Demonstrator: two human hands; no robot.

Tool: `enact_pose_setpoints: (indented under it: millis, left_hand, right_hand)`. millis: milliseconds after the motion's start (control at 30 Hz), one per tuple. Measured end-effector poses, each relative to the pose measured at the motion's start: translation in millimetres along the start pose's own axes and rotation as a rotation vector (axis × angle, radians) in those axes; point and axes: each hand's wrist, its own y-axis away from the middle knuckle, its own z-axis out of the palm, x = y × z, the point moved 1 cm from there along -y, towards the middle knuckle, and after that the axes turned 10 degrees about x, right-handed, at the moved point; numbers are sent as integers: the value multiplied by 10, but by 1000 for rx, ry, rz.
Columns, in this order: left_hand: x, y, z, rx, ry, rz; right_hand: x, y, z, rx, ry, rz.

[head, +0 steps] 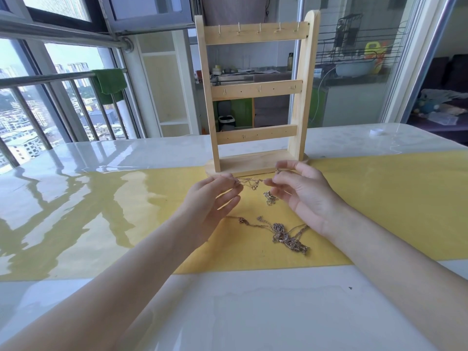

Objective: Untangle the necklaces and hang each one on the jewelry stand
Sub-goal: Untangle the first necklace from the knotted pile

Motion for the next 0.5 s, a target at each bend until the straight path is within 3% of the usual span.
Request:
enact_pose_setpoints:
  millis: [167, 333, 500]
  left_hand:
    - [51, 18, 1, -79, 247, -128]
    - [37, 19, 8, -95, 244, -138]
    - [54, 20, 11, -122, 301, -151]
  right_hand:
    - [3, 6, 10, -63, -83, 82]
    - [33, 31, 26, -142, 78, 97]
    - [7, 48, 42, -218, 55, 131]
